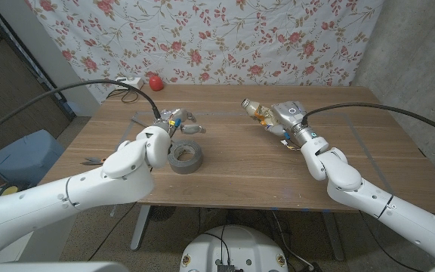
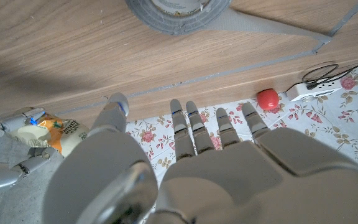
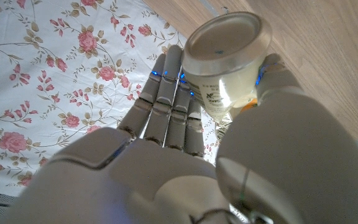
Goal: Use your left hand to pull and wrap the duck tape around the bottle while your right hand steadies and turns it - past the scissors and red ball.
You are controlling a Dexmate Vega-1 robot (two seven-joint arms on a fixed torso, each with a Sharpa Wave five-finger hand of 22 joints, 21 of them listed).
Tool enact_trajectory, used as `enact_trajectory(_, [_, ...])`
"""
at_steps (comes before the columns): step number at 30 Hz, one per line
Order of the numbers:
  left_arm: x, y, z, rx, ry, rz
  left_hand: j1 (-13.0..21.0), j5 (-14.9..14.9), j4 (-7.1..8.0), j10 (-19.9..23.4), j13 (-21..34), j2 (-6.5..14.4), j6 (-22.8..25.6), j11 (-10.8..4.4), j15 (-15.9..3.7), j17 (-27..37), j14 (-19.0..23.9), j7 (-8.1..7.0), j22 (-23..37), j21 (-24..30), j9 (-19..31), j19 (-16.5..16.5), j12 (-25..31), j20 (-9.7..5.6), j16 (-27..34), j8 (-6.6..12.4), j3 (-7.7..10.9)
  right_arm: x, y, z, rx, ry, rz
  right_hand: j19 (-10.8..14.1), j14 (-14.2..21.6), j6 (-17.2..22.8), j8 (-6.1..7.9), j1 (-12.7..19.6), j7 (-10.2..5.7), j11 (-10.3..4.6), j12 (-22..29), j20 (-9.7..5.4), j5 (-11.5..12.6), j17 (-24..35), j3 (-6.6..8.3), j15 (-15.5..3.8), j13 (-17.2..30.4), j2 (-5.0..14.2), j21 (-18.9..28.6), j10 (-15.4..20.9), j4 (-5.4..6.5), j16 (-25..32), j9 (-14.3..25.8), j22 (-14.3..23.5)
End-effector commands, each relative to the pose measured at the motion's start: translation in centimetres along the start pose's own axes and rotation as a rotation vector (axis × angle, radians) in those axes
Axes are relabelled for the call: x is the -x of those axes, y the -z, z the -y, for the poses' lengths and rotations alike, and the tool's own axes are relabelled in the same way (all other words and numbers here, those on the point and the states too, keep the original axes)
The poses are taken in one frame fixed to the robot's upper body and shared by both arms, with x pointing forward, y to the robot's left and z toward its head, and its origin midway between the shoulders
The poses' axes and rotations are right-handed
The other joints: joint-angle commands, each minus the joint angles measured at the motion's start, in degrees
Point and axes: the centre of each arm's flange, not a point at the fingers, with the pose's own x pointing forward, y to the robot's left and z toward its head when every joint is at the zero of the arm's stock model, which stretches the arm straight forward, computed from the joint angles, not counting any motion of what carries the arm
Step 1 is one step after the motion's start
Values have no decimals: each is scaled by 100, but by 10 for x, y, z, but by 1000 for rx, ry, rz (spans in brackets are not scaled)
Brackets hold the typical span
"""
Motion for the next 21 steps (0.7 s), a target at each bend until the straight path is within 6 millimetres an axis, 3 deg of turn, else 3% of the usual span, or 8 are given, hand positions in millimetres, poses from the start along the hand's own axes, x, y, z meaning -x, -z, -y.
enact_trajectory(1, [11, -3, -6, -124, 63, -99, 152, 66, -2, 132, 17, -10, 131, -22, -44, 17, 95, -37, 16, 1, 30, -187, 63, 38, 54, 69, -45, 0, 1, 2, -14, 36, 3, -42, 865, 1629, 120, 323, -1328, -1200, 19, -522, 660, 38, -11, -1445, 12, 1427, 40, 1337, 36, -24, 19, 10])
enact_trajectory(21, [-3, -16, 12, -247, 181, -195, 414, 108, 61, 400, 53, -93, 334, -123, -123, 8, 219, 5, 10, -26, 34, 64, 102, 45, 64, 37, -213, 1, 4, 3, -36, 54, 20, -74, 913, 1665, 57, 347, -1313, -1215, 27, -535, 693, 123, -65, -1446, 44, 1444, 119, 1370, 51, -99, 54, -35])
